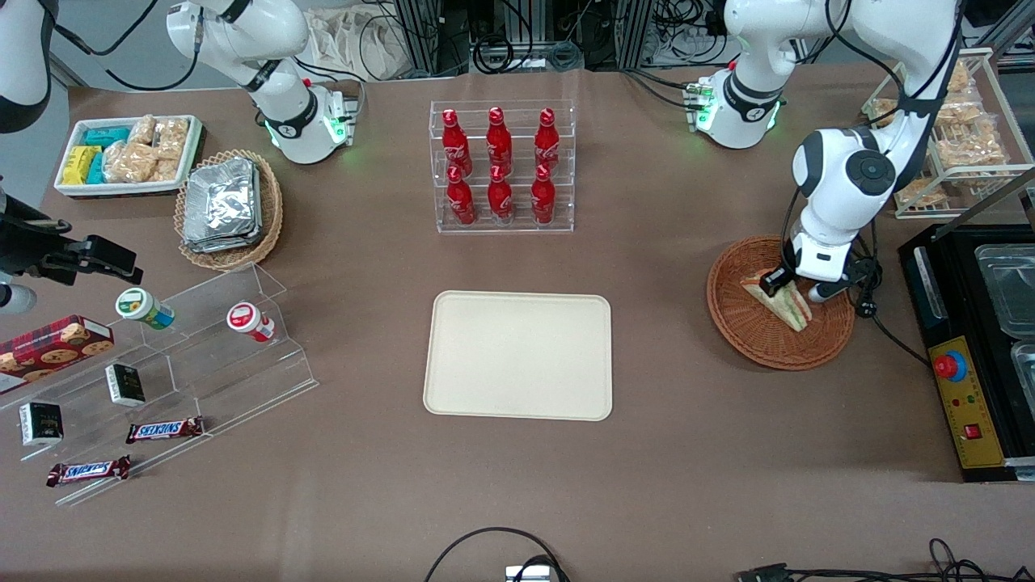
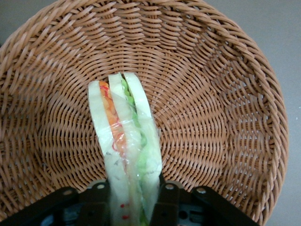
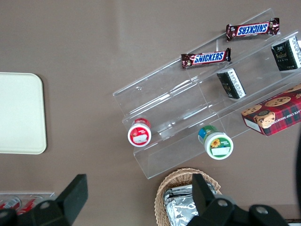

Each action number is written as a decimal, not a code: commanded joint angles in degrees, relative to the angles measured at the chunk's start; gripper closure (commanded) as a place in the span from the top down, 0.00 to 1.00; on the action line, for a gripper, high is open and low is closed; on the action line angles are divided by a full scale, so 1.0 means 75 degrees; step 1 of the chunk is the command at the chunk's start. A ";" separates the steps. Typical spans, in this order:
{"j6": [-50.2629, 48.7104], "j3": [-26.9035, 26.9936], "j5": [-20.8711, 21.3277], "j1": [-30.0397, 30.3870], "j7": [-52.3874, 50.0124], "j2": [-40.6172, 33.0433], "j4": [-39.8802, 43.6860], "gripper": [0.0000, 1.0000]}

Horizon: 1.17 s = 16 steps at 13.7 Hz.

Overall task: Place sandwich from basket to tray
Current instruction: 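Close the left gripper on the sandwich wedge and lift it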

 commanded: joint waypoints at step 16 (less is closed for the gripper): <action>-0.1620 -0.1214 0.0660 -0.0731 0.2664 -0.1197 0.0965 0.05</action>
